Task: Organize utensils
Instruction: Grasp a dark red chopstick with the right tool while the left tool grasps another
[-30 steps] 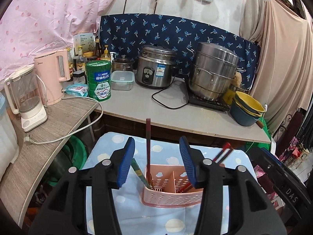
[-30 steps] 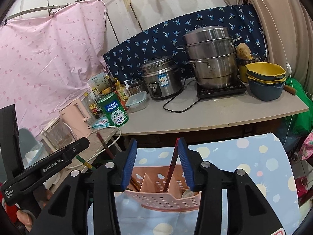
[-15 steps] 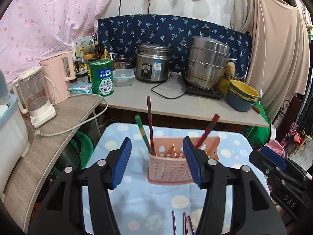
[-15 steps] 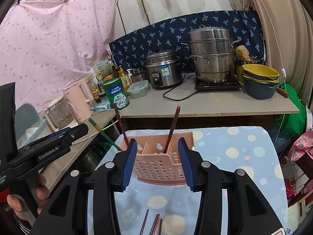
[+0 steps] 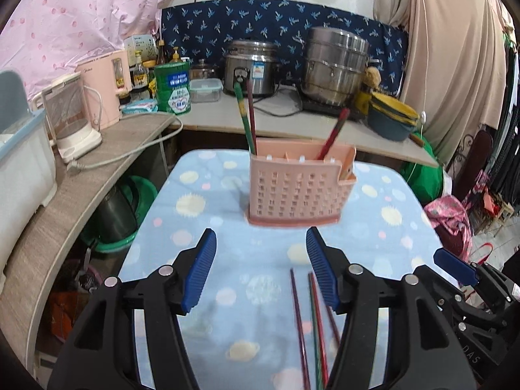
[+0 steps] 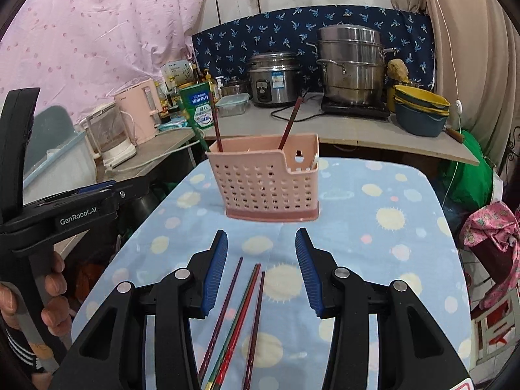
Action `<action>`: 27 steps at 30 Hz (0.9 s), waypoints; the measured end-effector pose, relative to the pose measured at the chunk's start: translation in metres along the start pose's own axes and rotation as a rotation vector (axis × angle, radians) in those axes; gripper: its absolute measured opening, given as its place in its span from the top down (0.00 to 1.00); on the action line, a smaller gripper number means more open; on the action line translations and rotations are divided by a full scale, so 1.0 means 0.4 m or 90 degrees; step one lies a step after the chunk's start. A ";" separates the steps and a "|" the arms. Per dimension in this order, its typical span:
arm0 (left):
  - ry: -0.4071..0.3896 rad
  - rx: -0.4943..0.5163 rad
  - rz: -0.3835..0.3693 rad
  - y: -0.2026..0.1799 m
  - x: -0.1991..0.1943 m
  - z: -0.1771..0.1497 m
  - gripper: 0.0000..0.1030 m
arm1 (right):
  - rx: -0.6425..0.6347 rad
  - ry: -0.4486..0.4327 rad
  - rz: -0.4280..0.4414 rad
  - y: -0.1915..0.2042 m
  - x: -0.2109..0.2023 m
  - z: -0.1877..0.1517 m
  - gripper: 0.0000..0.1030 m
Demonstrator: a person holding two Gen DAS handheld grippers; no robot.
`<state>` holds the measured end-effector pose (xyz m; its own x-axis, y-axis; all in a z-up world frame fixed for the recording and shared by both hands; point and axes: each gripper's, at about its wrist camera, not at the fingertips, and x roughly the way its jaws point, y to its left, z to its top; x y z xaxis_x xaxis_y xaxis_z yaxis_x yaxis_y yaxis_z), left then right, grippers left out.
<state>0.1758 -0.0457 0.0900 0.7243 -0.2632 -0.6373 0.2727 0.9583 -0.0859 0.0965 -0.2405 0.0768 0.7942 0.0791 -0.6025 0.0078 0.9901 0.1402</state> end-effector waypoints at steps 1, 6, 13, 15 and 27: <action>0.006 0.003 0.003 -0.001 -0.001 -0.020 0.47 | 0.003 0.010 0.000 0.001 -0.003 -0.026 0.58; 0.048 -0.005 -0.013 -0.005 -0.006 -0.130 0.47 | -0.005 0.053 -0.005 0.019 -0.009 -0.138 0.58; 0.097 -0.004 -0.007 -0.004 -0.005 -0.260 0.47 | 0.010 0.105 0.000 0.029 -0.005 -0.255 0.58; 0.109 -0.002 -0.006 -0.002 -0.003 -0.286 0.47 | 0.011 0.121 -0.002 0.033 0.001 -0.285 0.58; 0.170 -0.006 -0.009 -0.001 0.019 -0.406 0.47 | 0.010 0.178 -0.004 0.051 0.041 -0.402 0.61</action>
<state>0.0782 -0.0301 -0.0393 0.5275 -0.2393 -0.8152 0.2748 0.9560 -0.1029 0.0118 -0.2003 -0.0566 0.5959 0.1042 -0.7963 0.0237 0.9888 0.1471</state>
